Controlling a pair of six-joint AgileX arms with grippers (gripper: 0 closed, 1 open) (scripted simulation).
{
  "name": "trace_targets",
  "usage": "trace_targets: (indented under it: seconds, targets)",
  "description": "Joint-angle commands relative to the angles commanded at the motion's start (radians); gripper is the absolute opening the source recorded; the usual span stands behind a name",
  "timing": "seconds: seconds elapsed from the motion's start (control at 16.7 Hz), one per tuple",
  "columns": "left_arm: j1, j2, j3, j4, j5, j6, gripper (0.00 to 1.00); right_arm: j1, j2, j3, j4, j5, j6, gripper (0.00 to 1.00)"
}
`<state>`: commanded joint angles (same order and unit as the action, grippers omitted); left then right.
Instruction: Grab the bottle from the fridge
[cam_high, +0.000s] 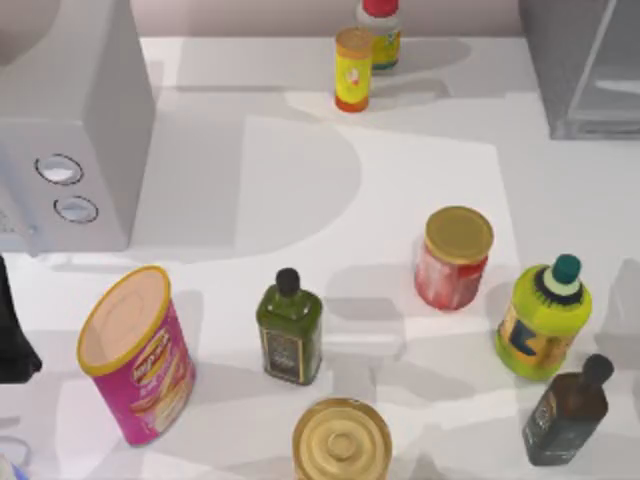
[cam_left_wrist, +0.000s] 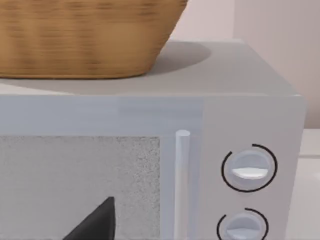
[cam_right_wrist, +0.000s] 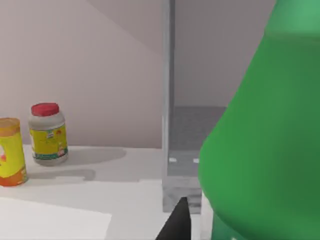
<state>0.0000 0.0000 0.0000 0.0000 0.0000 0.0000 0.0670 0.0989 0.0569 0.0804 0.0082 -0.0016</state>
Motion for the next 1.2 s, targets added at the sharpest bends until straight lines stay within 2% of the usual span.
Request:
trace_targets:
  seconds: [0.24,0.48,0.84,1.2]
  targets:
    - [0.000,0.000,0.000,0.000,0.000,0.000,1.00,0.122,0.256,0.122,0.207,0.050,-0.011,0.00]
    - [0.000,0.000,0.000,0.000,0.000,0.000,1.00,0.265,0.634,0.289,0.466,0.134,-0.022,0.00]
    - [0.000,0.000,0.000,0.000,0.000,0.000,1.00,0.458,1.209,0.560,0.809,0.311,-0.023,0.00]
    - [0.000,0.000,0.000,0.000,0.000,0.000,1.00,0.567,1.681,0.770,1.004,0.501,-0.006,0.00]
